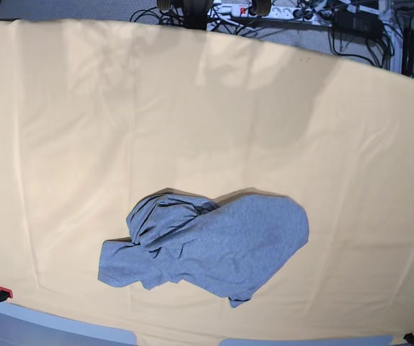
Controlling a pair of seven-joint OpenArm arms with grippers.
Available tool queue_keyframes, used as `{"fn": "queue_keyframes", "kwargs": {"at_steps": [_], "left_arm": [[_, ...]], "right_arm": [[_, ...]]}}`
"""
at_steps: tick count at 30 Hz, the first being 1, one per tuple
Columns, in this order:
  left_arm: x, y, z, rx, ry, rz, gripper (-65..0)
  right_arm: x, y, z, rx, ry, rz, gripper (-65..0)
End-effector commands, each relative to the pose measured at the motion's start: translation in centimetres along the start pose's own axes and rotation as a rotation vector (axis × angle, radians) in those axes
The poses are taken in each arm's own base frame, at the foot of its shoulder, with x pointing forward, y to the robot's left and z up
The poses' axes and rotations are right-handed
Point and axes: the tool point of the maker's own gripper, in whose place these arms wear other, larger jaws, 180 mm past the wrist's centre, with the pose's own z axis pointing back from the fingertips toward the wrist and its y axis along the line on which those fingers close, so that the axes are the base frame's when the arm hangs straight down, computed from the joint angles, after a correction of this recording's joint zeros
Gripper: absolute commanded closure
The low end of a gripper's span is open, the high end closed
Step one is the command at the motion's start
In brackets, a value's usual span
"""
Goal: Layout the t-shirt on the table in an organized manner, then fold the t-shirt properly
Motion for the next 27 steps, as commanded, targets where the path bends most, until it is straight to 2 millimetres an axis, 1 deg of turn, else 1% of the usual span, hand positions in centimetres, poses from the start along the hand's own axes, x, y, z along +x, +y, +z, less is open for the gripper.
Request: {"fn": "queue_keyframes", "kwargs": {"at_steps": [1,5,7,8,12,16,19,22,25,27], "left_arm": [[0.8,-0.5,0.7,-0.011,-0.026,-0.009,0.0],[3.3,-0.3,2.5,0.021,-0.095,-0.041,0.0],[4.4,-0.1,3.1,0.036,-0.123,-0.062,0.0],[4.9,-0.1,3.3,0.041,-0.136,-0.071,0.0],[6.6,-0.5,4.2,0.05,-0.181,-0.11,0.0],[8.2,-1.7,4.9,0.039,-0.223,-0.155,0.0],[9.3,-2.4,5.4,0.032,-0.256,-0.182,0.0],[10.2,-2.8,5.8,0.033,-0.291,-0.205,0.0],[10.9,-2.0,6.0,0.083,-0.324,-0.222,0.0],[11.7,-1.0,6.2,0.132,-0.341,-0.225,0.0]], "right_arm": [[0.8,0.0,0.8,-0.007,-0.029,0.002,0.0],[3.4,-1.3,2.3,-0.066,-0.1,0.023,0.0],[4.6,-2.4,3.3,-0.114,-0.135,0.029,0.0],[4.8,-3.0,3.6,-0.139,-0.142,0.027,0.0],[4.3,-5.4,4.4,-0.218,-0.131,0.008,0.0],[4.5,-7.6,5.4,-0.29,-0.154,0.002,0.0],[4.2,-8.6,5.9,-0.322,-0.146,0.006,0.0],[4.3,-9.1,6.2,-0.341,-0.156,0.007,0.0],[4.6,-9.2,6.3,-0.346,-0.168,0.01,0.0],[5.4,-9.7,6.2,-0.357,-0.193,0.016,0.0]]}}
